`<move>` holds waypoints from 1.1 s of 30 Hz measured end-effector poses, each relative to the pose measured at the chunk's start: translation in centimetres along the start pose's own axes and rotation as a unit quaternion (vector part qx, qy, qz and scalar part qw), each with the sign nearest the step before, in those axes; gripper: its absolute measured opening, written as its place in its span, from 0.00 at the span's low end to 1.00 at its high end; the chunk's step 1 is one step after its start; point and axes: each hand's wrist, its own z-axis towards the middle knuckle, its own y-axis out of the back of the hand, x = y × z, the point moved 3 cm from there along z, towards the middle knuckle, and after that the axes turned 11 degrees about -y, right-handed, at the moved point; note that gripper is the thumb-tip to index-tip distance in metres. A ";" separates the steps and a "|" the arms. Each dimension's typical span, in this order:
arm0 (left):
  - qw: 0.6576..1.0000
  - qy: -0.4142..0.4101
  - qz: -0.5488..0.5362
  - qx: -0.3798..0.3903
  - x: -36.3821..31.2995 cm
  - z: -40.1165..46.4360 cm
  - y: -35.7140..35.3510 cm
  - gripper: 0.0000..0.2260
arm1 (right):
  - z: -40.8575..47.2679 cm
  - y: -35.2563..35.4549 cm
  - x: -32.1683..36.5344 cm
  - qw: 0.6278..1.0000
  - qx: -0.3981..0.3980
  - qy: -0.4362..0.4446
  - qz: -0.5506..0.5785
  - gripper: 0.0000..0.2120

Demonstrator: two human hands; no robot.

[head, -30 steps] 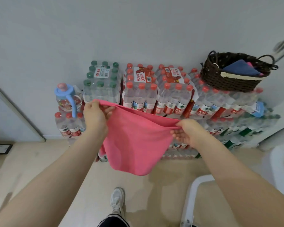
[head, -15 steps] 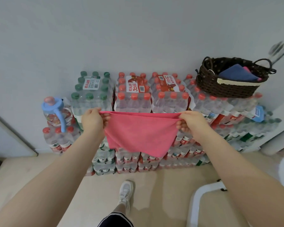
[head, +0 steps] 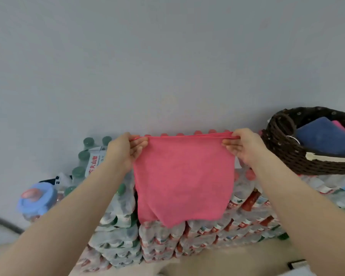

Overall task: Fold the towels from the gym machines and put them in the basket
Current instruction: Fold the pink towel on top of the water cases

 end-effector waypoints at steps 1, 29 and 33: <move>1.000 0.017 0.009 0.011 -0.1 1.3 -0.4 0.11 | 0.9 -0.6 0.7 1.000 0.018 -0.014 -0.021 0.06; 0.950 -0.025 0.305 0.059 2.8 2.6 0.5 0.10 | 0.8 -9.6 -5.4 0.723 0.187 0.388 -0.540 0.07; 0.945 0.029 0.311 0.098 4.1 -2.4 1.0 0.08 | -1.6 -9.4 -9.0 0.664 0.228 0.357 -0.616 0.16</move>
